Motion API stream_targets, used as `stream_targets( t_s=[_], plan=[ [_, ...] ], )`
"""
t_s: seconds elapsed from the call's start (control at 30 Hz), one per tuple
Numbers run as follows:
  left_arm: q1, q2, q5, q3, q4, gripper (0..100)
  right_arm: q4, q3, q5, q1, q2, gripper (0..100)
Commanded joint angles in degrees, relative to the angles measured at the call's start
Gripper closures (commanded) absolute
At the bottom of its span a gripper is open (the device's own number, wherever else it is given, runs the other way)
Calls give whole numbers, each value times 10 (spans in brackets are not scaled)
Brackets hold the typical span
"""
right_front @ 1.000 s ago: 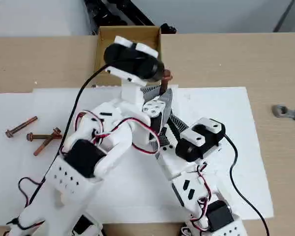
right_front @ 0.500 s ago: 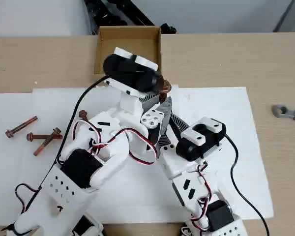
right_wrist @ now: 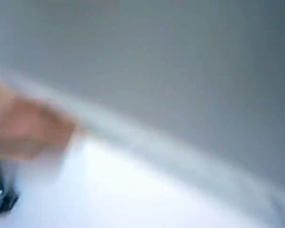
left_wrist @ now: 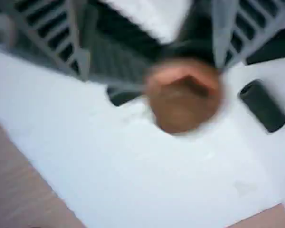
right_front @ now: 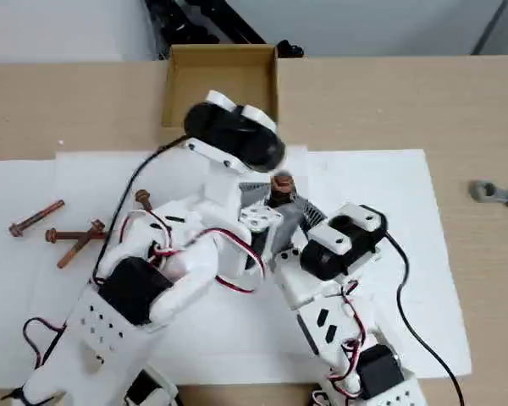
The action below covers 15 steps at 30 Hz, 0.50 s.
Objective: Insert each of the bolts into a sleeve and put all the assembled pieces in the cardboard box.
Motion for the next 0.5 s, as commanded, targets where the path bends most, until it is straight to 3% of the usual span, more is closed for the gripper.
stream_targets(
  t_s=[0.0,0.2,0.3,0.47],
  plan=[
    [-31,-13,-4,-47,23,836,-17,-20,4,-6,-2,995],
    [-67,-13,-57,-95,73,892,-17,-78,4,-2,51,996],
    [-76,-14,-109,-103,76,991,-17,-147,-23,-1,139,996],
    [-105,-14,-166,-104,123,995,-18,-287,-25,12,342,996]
  ],
)
